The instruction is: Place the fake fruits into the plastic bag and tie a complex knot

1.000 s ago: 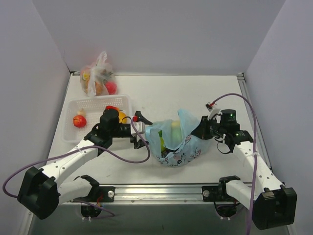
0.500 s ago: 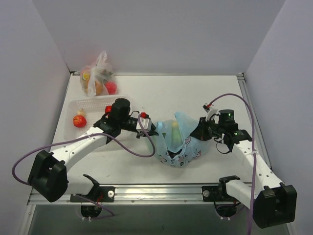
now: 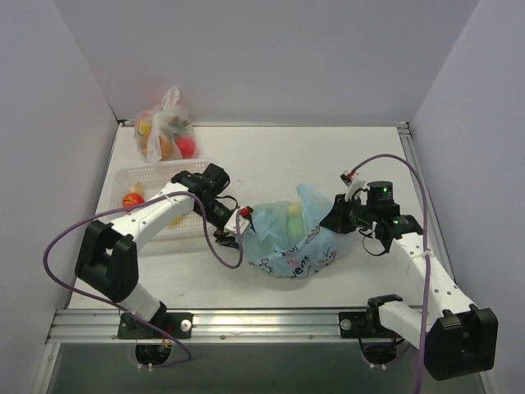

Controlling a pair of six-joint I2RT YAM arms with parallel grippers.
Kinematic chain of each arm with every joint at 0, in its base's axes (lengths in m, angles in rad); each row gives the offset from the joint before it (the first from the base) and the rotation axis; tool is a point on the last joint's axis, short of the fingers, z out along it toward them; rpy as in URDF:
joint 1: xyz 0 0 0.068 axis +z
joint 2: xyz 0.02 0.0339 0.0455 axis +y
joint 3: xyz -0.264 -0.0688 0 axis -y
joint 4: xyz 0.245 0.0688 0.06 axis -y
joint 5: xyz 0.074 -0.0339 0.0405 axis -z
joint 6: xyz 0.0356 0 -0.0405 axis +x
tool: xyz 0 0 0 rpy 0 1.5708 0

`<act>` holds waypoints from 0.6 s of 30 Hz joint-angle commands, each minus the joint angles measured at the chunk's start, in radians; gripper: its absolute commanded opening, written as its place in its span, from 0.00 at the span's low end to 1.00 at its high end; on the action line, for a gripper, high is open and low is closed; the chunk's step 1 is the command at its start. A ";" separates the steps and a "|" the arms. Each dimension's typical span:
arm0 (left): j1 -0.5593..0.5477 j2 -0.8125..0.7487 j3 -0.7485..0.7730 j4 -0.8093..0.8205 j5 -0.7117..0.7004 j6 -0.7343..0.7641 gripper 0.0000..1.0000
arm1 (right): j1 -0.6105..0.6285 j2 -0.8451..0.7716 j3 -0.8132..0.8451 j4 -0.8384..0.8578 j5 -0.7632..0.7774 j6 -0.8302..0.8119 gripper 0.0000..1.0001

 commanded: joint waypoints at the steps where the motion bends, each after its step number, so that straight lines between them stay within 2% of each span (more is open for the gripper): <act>1: 0.024 -0.099 0.034 -0.135 0.076 0.042 0.97 | 0.006 0.001 0.042 -0.013 0.007 -0.023 0.00; 3: 0.024 -0.144 -0.018 -0.120 0.086 0.020 0.97 | 0.007 -0.002 0.042 -0.011 0.002 -0.020 0.00; 5: 0.024 -0.219 -0.096 -0.053 0.073 -0.067 0.97 | 0.009 -0.005 0.044 -0.013 0.002 -0.015 0.00; 8: 0.048 -0.323 -0.194 0.182 0.064 -0.278 0.98 | 0.010 -0.017 0.042 -0.011 -0.004 -0.012 0.00; 9: 0.050 -0.369 -0.264 0.339 0.063 -0.344 0.97 | 0.010 -0.019 0.044 -0.011 -0.007 -0.012 0.00; 11: 0.052 -0.409 -0.332 0.522 0.046 -0.570 0.97 | 0.012 -0.027 0.044 -0.014 -0.016 -0.009 0.00; 12: 0.047 -0.441 -0.395 0.738 0.034 -0.657 0.97 | 0.010 -0.030 0.042 -0.013 -0.018 -0.008 0.00; 13: 0.043 -0.451 -0.429 0.848 0.017 -0.832 0.97 | 0.010 -0.031 0.042 -0.019 -0.028 -0.006 0.00; 15: 0.021 -0.455 -0.476 1.092 -0.042 -0.950 0.97 | 0.012 -0.033 0.044 -0.020 -0.036 -0.008 0.00; 18: -0.005 -0.417 -0.460 1.162 -0.037 -1.018 0.97 | 0.010 -0.031 0.050 -0.023 -0.061 -0.020 0.00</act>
